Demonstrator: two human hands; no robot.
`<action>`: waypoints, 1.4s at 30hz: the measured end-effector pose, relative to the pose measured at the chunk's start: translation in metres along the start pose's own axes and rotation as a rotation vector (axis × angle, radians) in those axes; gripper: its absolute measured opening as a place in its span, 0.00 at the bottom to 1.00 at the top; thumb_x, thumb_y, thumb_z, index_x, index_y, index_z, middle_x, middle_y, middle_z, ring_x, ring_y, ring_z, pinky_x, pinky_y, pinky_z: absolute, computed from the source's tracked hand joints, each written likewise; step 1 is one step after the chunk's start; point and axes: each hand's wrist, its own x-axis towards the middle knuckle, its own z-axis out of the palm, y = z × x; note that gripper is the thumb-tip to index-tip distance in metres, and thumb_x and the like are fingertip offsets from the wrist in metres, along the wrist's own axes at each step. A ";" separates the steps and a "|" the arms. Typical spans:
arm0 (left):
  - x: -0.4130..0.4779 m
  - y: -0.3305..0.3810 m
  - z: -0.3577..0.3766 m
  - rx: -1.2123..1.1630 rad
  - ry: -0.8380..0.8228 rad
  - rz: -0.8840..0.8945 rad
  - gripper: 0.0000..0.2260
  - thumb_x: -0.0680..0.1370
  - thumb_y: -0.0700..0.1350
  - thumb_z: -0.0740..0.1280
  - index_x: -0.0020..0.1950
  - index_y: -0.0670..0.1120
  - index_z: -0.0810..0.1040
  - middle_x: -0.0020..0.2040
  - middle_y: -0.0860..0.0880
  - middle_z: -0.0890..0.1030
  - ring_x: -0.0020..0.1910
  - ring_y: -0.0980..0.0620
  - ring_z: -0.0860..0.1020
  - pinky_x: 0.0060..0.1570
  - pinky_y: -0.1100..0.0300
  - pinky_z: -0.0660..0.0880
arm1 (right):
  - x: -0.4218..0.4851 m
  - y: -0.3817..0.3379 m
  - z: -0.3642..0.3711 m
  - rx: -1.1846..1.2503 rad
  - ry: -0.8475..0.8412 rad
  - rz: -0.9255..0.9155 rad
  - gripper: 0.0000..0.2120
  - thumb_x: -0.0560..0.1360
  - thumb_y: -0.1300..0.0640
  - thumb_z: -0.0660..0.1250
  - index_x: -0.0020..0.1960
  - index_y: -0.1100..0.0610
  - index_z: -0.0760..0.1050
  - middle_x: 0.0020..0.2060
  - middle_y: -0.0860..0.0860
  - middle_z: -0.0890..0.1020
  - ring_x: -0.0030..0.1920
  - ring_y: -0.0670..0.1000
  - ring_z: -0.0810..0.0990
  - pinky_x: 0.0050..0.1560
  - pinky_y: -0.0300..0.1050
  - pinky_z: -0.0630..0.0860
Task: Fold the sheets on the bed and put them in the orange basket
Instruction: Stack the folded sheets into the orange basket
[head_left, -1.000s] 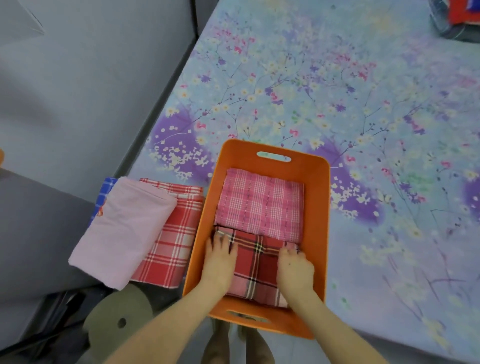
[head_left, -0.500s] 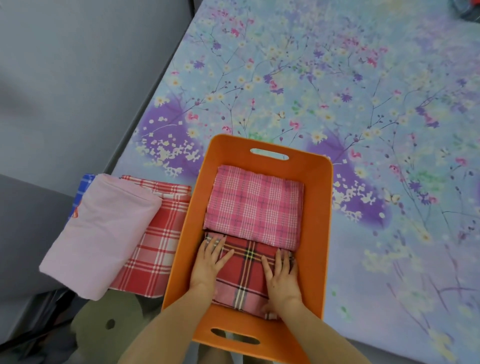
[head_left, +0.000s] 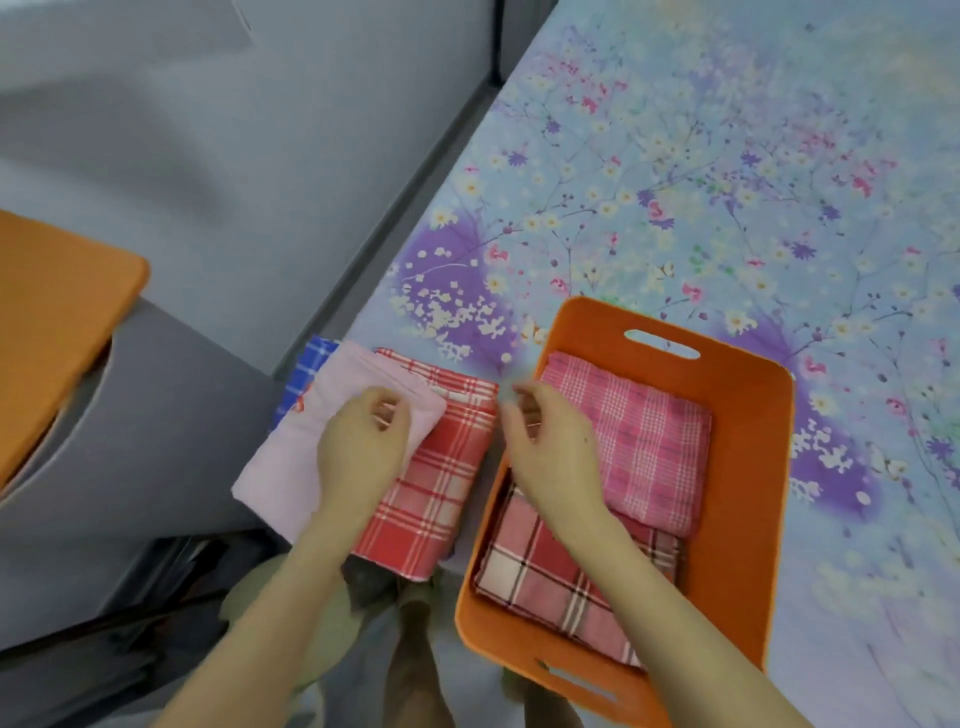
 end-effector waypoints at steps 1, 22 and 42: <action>0.013 -0.028 -0.017 0.023 0.080 -0.132 0.08 0.77 0.47 0.64 0.51 0.45 0.78 0.48 0.49 0.80 0.46 0.48 0.76 0.46 0.57 0.71 | 0.005 -0.019 0.020 -0.006 -0.037 -0.035 0.12 0.76 0.57 0.64 0.58 0.60 0.76 0.46 0.56 0.82 0.48 0.57 0.80 0.49 0.51 0.75; 0.022 -0.193 -0.065 -1.157 -0.294 -1.297 0.22 0.71 0.55 0.72 0.57 0.42 0.75 0.54 0.40 0.79 0.52 0.39 0.78 0.45 0.46 0.78 | 0.077 -0.041 0.171 0.064 -0.380 0.640 0.33 0.63 0.60 0.77 0.65 0.62 0.72 0.54 0.56 0.79 0.52 0.56 0.79 0.48 0.45 0.76; 0.022 0.092 0.044 0.206 -0.375 0.239 0.19 0.80 0.48 0.61 0.65 0.37 0.66 0.63 0.38 0.74 0.62 0.40 0.72 0.57 0.52 0.66 | -0.030 0.061 -0.041 -0.076 0.576 0.625 0.29 0.68 0.44 0.60 0.62 0.60 0.73 0.53 0.59 0.81 0.53 0.62 0.79 0.50 0.54 0.74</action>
